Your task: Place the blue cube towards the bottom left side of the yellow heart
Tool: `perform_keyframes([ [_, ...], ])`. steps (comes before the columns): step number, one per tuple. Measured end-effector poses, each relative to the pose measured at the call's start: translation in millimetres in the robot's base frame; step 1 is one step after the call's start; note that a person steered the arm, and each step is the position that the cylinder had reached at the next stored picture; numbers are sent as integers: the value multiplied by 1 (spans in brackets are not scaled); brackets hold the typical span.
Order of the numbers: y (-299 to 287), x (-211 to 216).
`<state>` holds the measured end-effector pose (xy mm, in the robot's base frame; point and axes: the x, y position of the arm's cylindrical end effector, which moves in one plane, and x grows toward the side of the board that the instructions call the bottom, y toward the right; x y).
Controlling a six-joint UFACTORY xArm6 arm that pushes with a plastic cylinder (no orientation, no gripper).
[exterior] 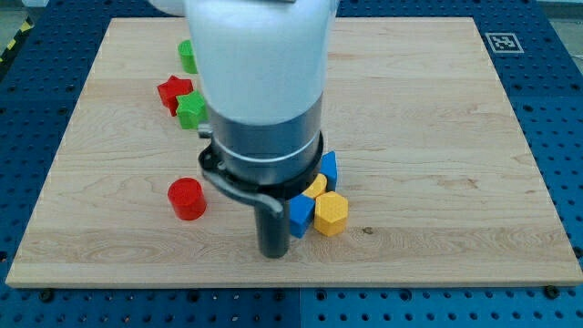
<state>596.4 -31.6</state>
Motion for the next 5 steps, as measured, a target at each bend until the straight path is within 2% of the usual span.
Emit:
perform_keyframes([
  [1, -31, 8],
  [2, -21, 5],
  [4, 39, -33],
  [5, 46, -39],
])
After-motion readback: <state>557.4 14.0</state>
